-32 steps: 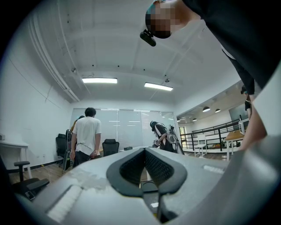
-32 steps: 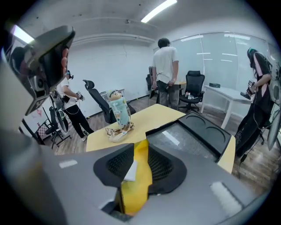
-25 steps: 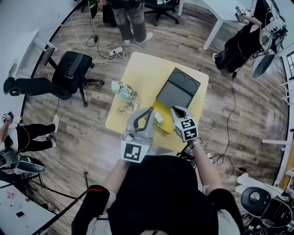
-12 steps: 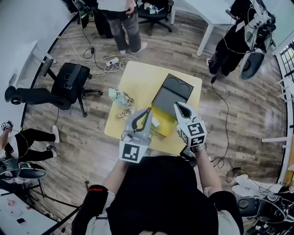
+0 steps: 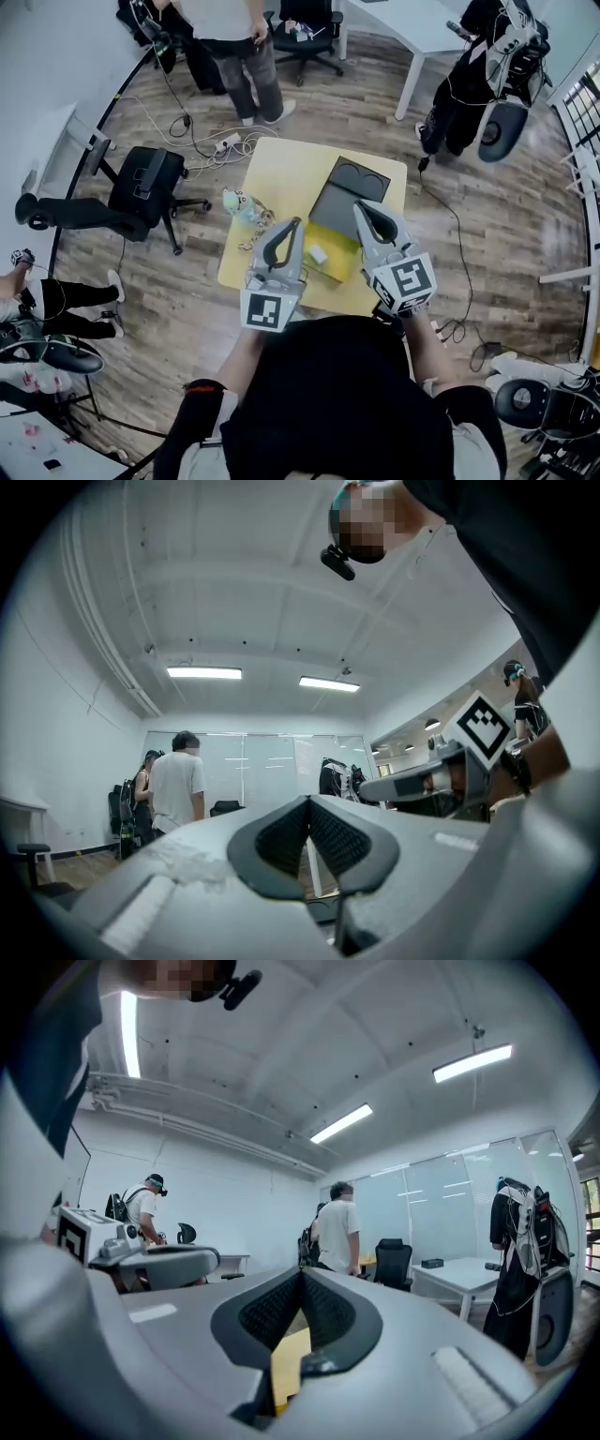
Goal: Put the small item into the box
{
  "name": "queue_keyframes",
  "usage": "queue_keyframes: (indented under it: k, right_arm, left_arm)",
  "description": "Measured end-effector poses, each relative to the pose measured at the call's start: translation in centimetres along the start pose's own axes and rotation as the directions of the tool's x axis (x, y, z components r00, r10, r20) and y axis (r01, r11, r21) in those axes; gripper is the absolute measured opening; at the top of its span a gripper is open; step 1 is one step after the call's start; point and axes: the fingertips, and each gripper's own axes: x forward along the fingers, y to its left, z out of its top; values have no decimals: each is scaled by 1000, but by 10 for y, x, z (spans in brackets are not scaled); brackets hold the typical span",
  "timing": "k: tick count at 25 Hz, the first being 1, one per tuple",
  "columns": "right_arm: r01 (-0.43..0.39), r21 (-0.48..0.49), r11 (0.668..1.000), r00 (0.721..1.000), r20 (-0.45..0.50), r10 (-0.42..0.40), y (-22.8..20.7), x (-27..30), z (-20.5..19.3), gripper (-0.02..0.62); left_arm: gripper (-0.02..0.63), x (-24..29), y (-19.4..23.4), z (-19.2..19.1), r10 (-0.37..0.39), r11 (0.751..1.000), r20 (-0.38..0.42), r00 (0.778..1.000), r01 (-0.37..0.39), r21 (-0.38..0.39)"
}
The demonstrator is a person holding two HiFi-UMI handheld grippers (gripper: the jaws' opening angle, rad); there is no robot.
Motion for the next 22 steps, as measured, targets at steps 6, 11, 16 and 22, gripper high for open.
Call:
queue_keyframes:
  k: [6, 11, 16, 22]
  right_arm:
    - [12, -28, 1000, 992, 124, -9, 15, -21, 49, 2]
    - [36, -36, 999, 987, 158, -29, 20, -35, 66, 2]
    - [58, -20, 998, 983, 174, -54, 17, -42, 69, 2]
    - [70, -6, 998, 982, 175, -68, 16, -53, 68, 2]
  left_arm:
    - [2, 2, -7, 14, -20, 1000, 34, 999, 21, -12]
    - [2, 11, -18, 32, -55, 998, 70, 996, 56, -12]
    - [2, 17, -26, 38, -75, 997, 83, 994, 76, -18]
    - [2, 21, -41, 40, -93, 994, 95, 991, 98, -43]
